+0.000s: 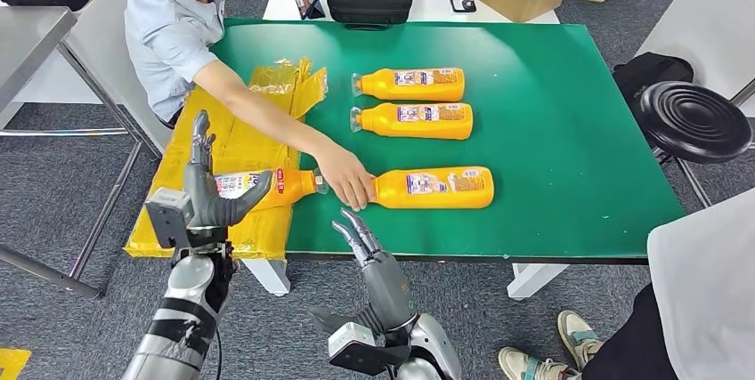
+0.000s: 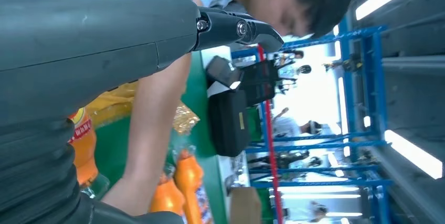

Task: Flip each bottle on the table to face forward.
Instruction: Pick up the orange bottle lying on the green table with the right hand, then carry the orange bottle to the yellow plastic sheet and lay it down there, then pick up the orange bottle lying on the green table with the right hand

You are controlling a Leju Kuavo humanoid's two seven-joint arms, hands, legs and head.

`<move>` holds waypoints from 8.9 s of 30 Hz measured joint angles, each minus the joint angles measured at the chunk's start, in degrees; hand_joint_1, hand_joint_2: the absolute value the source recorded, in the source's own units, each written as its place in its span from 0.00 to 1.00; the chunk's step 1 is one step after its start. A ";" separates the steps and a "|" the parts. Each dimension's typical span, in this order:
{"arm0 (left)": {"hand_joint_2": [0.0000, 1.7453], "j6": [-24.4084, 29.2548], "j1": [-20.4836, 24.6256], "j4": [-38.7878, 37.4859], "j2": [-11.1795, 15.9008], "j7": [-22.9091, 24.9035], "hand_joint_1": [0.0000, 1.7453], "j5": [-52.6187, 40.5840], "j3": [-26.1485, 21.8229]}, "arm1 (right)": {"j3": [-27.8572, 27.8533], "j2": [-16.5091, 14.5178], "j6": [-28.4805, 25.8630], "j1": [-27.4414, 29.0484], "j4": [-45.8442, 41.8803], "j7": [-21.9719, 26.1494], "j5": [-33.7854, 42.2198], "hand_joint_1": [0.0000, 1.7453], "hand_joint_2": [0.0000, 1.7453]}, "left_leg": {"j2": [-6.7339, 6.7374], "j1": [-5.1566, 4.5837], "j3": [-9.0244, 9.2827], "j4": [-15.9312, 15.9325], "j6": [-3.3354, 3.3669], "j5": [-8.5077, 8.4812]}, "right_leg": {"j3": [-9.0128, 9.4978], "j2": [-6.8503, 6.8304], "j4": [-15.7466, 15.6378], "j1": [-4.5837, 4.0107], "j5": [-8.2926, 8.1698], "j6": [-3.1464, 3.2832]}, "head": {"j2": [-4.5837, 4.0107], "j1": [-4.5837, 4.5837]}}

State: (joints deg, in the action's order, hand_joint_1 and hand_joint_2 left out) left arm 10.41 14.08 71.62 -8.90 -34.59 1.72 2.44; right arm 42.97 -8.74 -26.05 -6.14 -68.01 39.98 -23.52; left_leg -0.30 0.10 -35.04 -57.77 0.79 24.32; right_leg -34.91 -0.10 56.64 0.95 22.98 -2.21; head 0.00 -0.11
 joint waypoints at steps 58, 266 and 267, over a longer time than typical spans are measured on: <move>1.00 0.72 -10.94 17.29 -1.54 -0.08 0.00 8.04 10.96 | -20.32 7.75 2.49 -31.20 45.34 -27.83 -32.36 0.00 1.00 | -0.01 -0.03 0.00 -0.05 0.04 -0.02 | 0.01 0.00 -0.02 0.03 -0.06 -0.04 | 0.00 -0.02; 1.00 -3.38 18.54 -43.57 -4.75 0.93 0.00 -55.27 -16.97 | -12.66 -4.85 4.62 -1.42 -11.73 0.02 20.56 0.00 0.00 | -0.17 -0.01 0.36 -0.01 0.06 -0.08 | 0.42 -0.13 0.00 0.01 -0.03 -0.01 | 0.00 0.00; 1.00 -3.39 18.23 -43.10 -4.87 0.85 0.00 -55.17 -17.00 | -12.68 -4.85 4.61 -1.40 -11.73 0.02 20.55 0.00 0.00 | -0.17 -0.01 0.34 -0.01 0.06 -0.08 | 0.39 -0.13 0.00 0.01 -0.03 -0.01 | 0.00 -0.01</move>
State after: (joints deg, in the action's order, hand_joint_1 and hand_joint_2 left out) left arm 7.03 32.30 28.51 -13.77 -33.74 -53.45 -14.56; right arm 30.29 -13.59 -21.45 -7.55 -79.73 40.00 -2.97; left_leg -0.47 0.09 -34.70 -57.77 0.85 24.25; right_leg -34.52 -0.23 56.63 0.96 22.95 -2.22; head 0.00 -0.12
